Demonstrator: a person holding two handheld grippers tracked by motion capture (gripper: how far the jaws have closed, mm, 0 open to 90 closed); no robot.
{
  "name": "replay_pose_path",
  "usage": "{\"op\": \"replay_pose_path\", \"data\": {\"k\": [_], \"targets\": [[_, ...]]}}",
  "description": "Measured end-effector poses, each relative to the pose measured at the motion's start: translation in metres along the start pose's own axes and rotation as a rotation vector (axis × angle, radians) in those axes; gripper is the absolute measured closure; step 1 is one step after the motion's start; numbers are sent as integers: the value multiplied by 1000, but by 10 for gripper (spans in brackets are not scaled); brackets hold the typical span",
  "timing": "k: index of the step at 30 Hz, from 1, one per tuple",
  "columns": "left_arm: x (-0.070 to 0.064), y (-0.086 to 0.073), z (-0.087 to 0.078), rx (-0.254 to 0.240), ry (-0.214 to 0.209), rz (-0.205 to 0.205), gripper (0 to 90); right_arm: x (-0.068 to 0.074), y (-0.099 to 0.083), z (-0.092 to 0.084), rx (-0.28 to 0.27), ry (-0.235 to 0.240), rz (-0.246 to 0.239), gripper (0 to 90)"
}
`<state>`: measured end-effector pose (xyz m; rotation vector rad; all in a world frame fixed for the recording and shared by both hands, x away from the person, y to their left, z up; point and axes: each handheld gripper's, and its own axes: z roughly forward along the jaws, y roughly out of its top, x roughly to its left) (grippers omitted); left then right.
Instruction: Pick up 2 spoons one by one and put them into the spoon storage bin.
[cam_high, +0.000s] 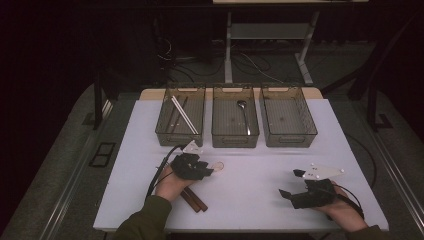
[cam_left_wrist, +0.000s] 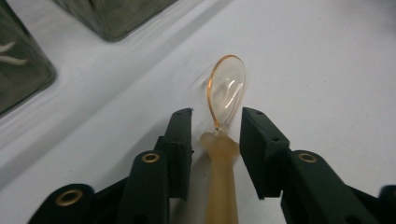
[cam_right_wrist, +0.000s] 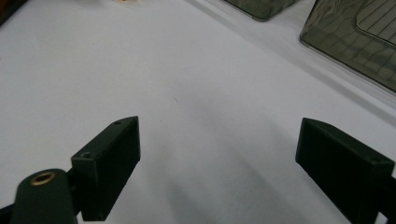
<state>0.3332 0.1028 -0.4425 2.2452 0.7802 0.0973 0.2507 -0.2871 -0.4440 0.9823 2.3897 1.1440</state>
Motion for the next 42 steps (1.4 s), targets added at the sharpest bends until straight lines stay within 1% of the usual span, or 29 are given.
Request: {"op": "replay_pose_path", "data": {"k": [1,2,5,9,11,12,13,15,26,28,32,33,35,37,39,41,42], "targets": [[-1,0,1,10,-9,-2,657,0,0,0,-1,0,2,136],[-2,-1,2,18,1,12,661,0,0,0,-1,0,2,136],[-3,-1,3,19,2,12,670,0,0,0,-1,-1,-3,136],[-5,0,3,27,5,30,698,0,0,0,0,-2,-3,136],[-7,0,3,32,-11,37,733,0,0,0,0,-1,-5,136],[-7,0,2,36,-8,47,753,0,0,0,0,-1,-5,136],[-8,1,2,39,-5,57,757,0,0,0,0,-1,-5,137],[-9,1,2,42,-2,53,761,0,0,0,-1,-1,-6,136],[-9,2,0,37,-3,64,761,0,1,0,-5,1,-2,136],[-8,2,-1,27,-2,62,760,0,1,0,-7,7,3,136],[-9,4,-6,6,-3,60,759,0,1,0,-24,14,29,134],[-9,5,-8,-1,-4,60,759,0,1,0,-28,18,35,113],[-9,6,-10,-13,-3,55,758,0,1,1,-33,23,49,108],[-8,7,-12,-25,-3,55,759,-1,0,2,-31,21,61,108],[-8,8,-14,-34,-3,52,759,-2,0,5,-46,22,75,107],[-9,9,-15,-41,-3,51,759,-3,1,9,-55,37,92,107],[-9,9,-16,-42,-1,53,759,-2,1,10,-53,41,92,108]]}}
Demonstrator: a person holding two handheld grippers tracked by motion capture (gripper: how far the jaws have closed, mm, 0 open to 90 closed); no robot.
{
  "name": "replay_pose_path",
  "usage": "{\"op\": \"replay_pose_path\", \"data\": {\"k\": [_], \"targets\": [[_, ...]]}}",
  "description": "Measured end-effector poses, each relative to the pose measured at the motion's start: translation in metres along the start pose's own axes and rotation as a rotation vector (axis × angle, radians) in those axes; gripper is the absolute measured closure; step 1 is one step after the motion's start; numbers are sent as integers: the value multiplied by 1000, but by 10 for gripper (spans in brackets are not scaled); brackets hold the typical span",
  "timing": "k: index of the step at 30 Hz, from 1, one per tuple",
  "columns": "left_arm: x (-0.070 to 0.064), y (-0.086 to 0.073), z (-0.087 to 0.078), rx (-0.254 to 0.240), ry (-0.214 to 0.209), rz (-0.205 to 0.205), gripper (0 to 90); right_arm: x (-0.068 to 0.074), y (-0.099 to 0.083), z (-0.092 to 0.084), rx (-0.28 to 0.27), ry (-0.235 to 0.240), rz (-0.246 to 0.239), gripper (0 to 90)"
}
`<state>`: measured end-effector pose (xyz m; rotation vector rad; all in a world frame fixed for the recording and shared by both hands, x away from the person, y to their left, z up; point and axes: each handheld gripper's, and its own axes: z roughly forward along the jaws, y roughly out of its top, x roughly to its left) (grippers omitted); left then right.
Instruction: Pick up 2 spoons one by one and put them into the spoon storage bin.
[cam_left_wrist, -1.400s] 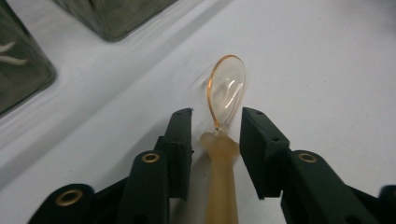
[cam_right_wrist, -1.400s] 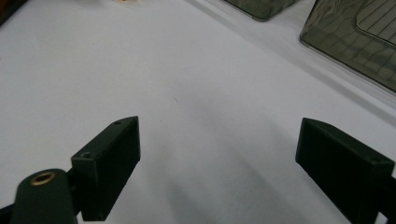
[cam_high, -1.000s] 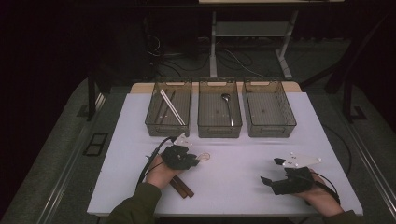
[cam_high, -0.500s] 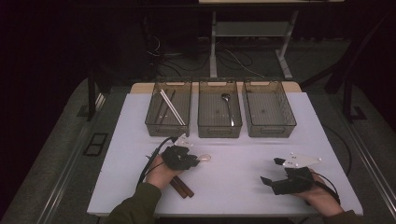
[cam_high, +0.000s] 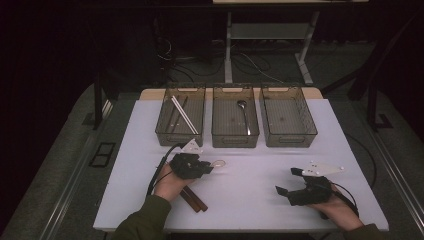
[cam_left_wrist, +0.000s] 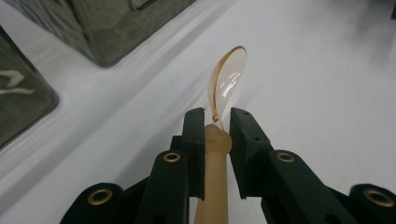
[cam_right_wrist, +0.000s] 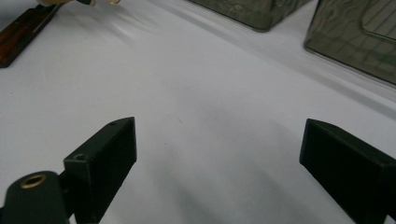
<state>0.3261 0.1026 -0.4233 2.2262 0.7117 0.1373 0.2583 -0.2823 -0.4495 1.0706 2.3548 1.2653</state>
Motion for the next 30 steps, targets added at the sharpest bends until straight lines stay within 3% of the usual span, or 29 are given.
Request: {"op": "replay_pose_path", "data": {"k": [14,30], "targets": [[-2,22,-8,-68,12,14,759,3,0,3,15,12,-22,108],[3,66,-12,-207,-7,23,759,3,0,2,10,11,-25,108]]}}
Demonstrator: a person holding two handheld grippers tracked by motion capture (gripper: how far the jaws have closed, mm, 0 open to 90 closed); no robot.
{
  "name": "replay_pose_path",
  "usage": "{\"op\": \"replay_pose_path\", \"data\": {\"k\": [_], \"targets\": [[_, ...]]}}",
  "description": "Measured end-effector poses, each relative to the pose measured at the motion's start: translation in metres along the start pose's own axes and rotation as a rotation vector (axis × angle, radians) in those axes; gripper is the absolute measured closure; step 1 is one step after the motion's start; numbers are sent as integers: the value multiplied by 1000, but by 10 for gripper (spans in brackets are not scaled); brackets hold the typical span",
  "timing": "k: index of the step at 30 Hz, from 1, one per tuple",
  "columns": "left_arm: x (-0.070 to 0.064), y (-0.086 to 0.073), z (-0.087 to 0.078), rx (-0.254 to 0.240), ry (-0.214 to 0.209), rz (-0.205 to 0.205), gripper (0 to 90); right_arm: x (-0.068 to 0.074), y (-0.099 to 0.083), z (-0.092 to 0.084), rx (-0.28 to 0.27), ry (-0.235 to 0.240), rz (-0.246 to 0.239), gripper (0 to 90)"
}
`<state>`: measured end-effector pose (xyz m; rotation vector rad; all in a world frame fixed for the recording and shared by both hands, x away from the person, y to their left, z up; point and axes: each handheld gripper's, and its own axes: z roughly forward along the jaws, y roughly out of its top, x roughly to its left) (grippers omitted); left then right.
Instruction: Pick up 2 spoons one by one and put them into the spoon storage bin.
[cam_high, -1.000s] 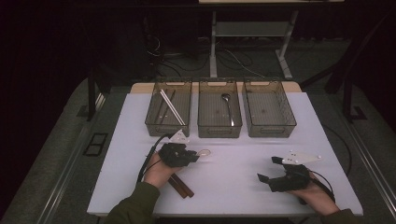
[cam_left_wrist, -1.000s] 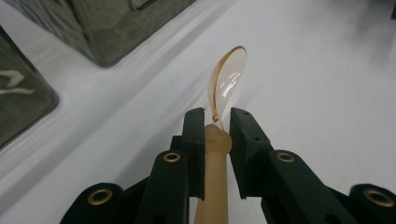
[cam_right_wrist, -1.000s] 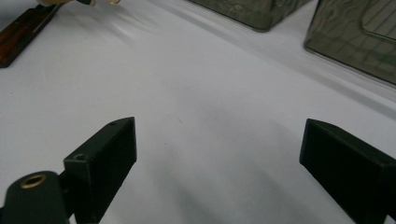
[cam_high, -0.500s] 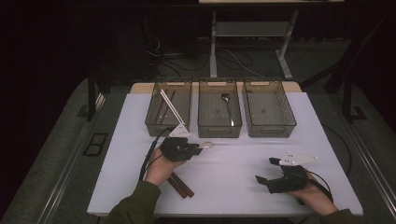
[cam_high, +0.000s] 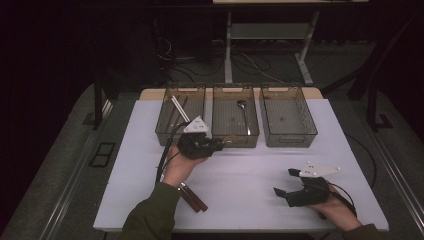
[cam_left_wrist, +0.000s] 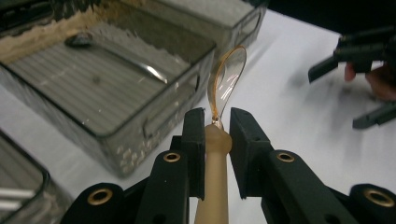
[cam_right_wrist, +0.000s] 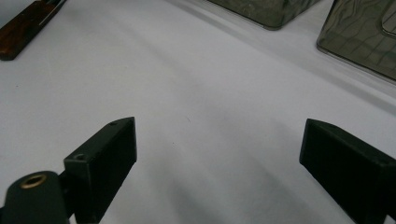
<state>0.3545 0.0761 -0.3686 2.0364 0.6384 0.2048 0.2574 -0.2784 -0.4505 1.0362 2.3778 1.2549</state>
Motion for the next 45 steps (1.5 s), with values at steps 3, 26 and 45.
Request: {"op": "replay_pose_path", "data": {"k": [3,26,45], "targets": [[3,7,3,-24,1,2,758,0,0,0,7,-2,-4,108],[46,56,48,-71,96,-66,756,1,0,-1,2,-5,-9,108],[64,58,94,95,191,-159,617,1,1,-3,-10,1,-14,108]]}}
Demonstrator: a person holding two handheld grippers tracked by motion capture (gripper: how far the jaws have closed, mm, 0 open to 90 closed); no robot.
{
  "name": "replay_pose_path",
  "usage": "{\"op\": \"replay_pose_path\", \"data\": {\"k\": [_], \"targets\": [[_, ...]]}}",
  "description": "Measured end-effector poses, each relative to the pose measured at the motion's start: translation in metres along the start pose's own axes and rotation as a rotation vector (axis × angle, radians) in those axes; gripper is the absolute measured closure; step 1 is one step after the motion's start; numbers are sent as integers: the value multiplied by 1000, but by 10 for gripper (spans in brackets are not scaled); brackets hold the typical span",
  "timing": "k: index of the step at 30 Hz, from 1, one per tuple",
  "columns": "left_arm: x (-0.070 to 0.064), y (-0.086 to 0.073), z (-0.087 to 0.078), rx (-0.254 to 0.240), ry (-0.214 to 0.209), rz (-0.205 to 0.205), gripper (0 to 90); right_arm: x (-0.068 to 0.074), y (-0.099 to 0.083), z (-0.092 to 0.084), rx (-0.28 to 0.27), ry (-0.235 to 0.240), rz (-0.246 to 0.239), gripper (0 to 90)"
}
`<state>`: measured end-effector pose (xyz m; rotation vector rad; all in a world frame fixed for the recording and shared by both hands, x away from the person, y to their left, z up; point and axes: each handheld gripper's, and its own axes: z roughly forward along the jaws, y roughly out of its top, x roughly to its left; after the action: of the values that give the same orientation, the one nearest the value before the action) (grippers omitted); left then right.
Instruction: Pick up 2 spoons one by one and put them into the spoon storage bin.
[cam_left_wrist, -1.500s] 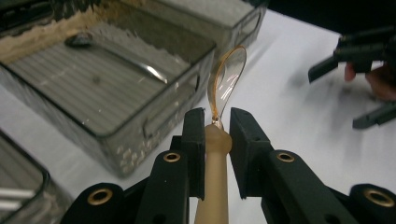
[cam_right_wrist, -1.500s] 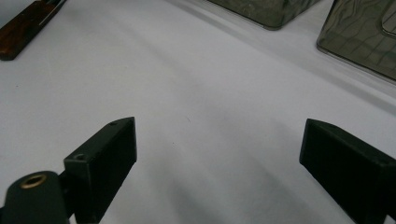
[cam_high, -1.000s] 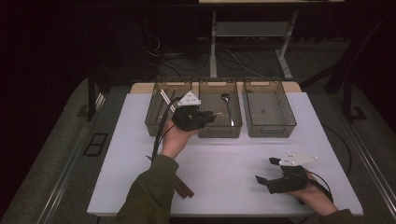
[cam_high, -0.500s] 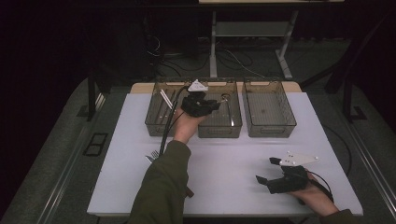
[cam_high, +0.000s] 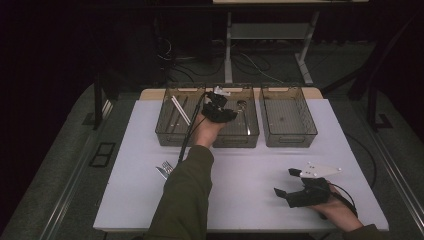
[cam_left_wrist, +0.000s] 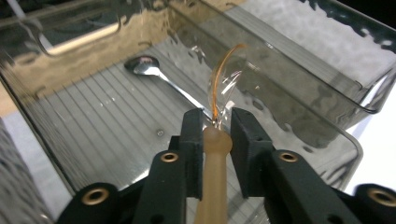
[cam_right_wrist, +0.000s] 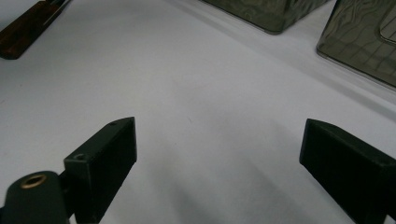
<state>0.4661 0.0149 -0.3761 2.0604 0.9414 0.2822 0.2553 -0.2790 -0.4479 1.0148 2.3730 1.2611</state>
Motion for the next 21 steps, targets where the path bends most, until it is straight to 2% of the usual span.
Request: {"op": "replay_pose_path", "data": {"k": [2,6,10,12,14,17,21], "targets": [[0,0,-1,-13,7,2,503,0,0,-1,-2,1,1,108],[-1,0,-12,-48,-7,9,399,-1,0,-1,-4,-1,3,108],[-4,-2,-27,-78,-32,24,371,-1,0,-1,-2,-2,4,108],[-6,-5,-34,-68,-45,34,351,-1,0,0,0,-3,3,108],[-8,-9,-41,-65,-35,59,346,-1,0,0,0,-3,6,108],[-10,-17,-51,-67,-55,61,330,-2,0,0,1,-6,11,108],[-13,-32,-62,-60,-60,74,333,-3,0,0,2,-7,11,108]]}}
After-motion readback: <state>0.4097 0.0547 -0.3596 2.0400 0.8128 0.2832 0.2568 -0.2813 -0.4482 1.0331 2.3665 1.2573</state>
